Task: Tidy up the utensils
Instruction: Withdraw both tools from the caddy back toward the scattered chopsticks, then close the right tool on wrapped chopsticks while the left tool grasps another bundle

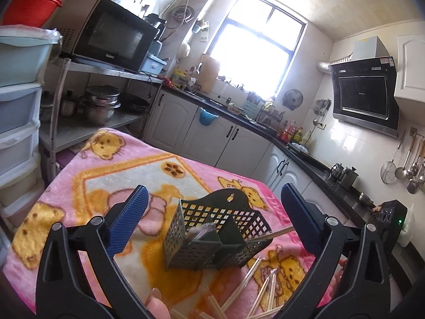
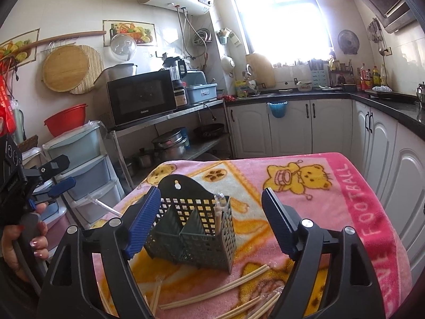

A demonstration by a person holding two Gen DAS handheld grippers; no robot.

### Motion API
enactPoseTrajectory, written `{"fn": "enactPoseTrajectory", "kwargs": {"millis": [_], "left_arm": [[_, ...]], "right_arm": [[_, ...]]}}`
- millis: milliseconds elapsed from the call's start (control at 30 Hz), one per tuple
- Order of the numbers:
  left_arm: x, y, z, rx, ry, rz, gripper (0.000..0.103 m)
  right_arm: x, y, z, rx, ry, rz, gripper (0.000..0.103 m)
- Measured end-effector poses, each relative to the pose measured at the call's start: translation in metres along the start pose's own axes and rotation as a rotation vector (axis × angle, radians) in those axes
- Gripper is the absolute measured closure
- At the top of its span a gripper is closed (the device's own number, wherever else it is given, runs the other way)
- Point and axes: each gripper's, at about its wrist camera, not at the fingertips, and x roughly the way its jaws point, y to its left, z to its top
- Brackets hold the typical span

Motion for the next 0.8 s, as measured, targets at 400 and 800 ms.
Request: {"fn": "enactPoseTrajectory", "kwargs": {"millis": [400, 800], "left_arm": [[-0.015, 0.0, -0.021, -0.009, 0.039, 0.017, 0.011], [-0.006, -0.004, -0.058, -0.016, 0.148, -0.004, 0.011]], "right_arm": [[-0.011, 0.006, -0.013, -0.02, 0.048, 0.017, 0.025], [-0.026, 0.009, -0.046, -0.052, 0.133, -0.003, 0.023]]}}
